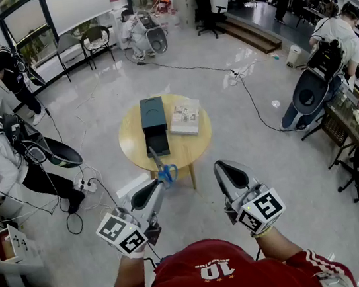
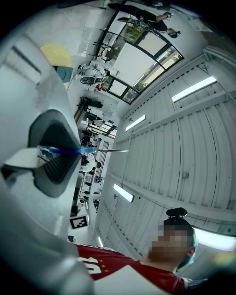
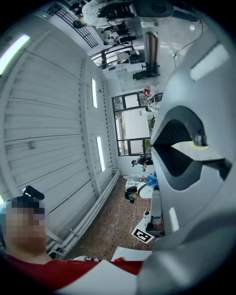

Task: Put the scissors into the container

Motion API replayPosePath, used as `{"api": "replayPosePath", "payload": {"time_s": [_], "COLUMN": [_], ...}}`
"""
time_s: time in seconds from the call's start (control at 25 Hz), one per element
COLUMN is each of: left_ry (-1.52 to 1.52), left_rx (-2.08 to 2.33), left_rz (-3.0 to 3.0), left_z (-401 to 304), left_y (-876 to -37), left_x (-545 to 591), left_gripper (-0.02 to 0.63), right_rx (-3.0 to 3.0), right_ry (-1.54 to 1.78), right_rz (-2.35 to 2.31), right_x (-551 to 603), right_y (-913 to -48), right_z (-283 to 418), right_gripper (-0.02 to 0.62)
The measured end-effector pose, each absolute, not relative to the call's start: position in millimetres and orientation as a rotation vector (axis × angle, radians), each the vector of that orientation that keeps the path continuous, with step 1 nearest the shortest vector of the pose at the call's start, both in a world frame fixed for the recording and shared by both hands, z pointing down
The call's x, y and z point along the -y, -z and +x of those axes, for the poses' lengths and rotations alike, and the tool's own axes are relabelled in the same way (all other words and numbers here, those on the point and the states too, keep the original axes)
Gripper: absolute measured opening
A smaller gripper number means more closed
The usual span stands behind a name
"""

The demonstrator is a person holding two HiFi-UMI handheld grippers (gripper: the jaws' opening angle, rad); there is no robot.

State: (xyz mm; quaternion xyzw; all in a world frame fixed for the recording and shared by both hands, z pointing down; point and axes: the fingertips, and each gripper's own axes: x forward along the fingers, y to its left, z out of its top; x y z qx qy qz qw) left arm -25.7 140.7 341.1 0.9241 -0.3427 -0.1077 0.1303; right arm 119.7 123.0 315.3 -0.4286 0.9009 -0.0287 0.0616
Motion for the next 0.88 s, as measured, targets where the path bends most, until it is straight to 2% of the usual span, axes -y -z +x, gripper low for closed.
{"api": "replayPosePath", "payload": {"time_s": [0.88], "left_ry": [0.353], "left_rx": [1.033], "left_rz": [2.638], "left_z": [-18], "left_y": [-345], "left_x": [-139], "left_gripper": [0.031], "right_rx": [-2.72], "right_ry": [0.089], "right_rz": [-1.224], "right_x": [-126], "right_y": [-311], "right_z": [131], "right_gripper": [-0.011]}}
